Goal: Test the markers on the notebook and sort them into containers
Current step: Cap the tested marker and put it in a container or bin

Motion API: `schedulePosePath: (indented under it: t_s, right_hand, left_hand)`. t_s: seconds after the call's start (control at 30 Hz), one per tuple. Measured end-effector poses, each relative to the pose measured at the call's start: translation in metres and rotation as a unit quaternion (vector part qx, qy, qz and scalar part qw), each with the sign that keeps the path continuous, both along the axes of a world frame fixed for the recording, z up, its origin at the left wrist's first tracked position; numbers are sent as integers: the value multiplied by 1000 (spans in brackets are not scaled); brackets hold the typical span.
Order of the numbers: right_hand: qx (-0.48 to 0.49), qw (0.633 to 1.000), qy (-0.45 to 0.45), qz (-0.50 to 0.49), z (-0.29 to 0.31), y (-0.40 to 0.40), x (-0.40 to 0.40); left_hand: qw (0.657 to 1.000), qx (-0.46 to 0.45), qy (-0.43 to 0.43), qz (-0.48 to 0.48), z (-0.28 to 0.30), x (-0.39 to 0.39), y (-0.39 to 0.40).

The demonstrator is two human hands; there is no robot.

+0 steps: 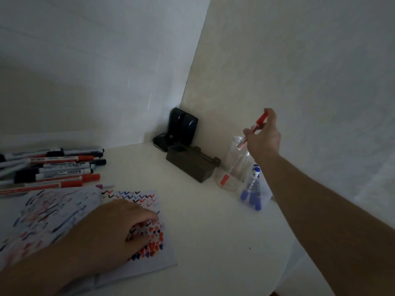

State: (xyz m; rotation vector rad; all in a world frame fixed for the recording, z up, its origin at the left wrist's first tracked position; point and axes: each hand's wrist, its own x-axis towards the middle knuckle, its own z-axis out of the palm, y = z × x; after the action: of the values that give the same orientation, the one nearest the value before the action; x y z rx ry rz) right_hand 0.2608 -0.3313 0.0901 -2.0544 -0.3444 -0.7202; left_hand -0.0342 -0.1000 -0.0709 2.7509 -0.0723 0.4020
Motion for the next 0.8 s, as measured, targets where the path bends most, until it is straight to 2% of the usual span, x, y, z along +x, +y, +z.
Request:
schedulePosePath:
  t_s: [0.2,0.23,0.37,0.43,0.5,0.6,0.7,0.8]
  right_hand:
    - [-5,1000,-6,-24,-20,4,6]
    - [17,999,-10,-29,-21,3,6]
    - [217,974,-8,-65,-12,2,10]
    - [215,974,-17,-76,-11,-1,12]
    - [152,985,-32,-76,-13,-7,19]
    - [-28,998,-12,-57,-20,-6,25]
    - [-188,979,13,-77,-26,3,25]
    - [-263,956,52,-121,-29,9,23]
  left_hand:
    - [1000,-1,-14,-6,-8,3,3]
    - [1000,-1,-12,-8,-9,2,3]
    - [1000,3,-9,-3,-9,3,2]
    - [1000,14,-10,-4,-9,3,2]
    - [1000,15,-14,-4,-10,3,2]
    - [1000,22,-16,-7,-10,5,2]
    - [1000,27,-8,-8,-12,7,4]
    - [1000,30,-8,-6,-13,8,4]
